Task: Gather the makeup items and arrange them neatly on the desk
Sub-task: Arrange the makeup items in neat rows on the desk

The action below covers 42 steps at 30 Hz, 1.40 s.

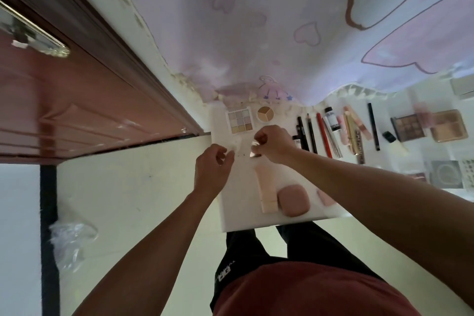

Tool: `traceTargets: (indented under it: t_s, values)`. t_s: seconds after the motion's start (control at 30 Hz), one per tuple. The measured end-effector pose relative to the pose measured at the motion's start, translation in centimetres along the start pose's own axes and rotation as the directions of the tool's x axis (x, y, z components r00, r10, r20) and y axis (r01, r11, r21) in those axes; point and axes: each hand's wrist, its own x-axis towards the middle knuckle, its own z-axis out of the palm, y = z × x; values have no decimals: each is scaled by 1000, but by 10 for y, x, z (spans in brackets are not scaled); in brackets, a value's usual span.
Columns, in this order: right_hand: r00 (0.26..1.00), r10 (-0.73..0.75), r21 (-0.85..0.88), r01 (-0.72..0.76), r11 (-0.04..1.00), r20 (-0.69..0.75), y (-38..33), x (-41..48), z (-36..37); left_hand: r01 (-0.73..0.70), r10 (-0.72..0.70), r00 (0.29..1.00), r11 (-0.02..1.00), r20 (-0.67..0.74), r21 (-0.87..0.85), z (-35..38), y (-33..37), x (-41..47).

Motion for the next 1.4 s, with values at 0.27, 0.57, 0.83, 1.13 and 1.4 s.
traceTargets:
  t_s: [0.27, 0.57, 0.83, 1.13, 1.4]
  values:
    - [989, -136, -182, 124, 976, -55, -6, 1, 17, 106, -99, 991, 992, 94, -69, 0, -5, 9]
    - [981, -171, -379, 122, 917, -96, 5, -25, 0, 120, -108, 982, 990, 157, -73, -15, -7, 10]
    - [997, 78, -536, -77, 841, -20, 15, -52, 27, 116, -107, 975, 993, 194, -34, -38, -26, -6]
    - [959, 279, -153, -282, 947, -41, 17, -52, 32, 106, -104, 973, 994, 206, 4, -51, -41, -24]
    - [953, 285, 561, -293, 774, 104, 31, -93, -36, 4, 18, 971, 996, 237, -94, -34, 5, -43]
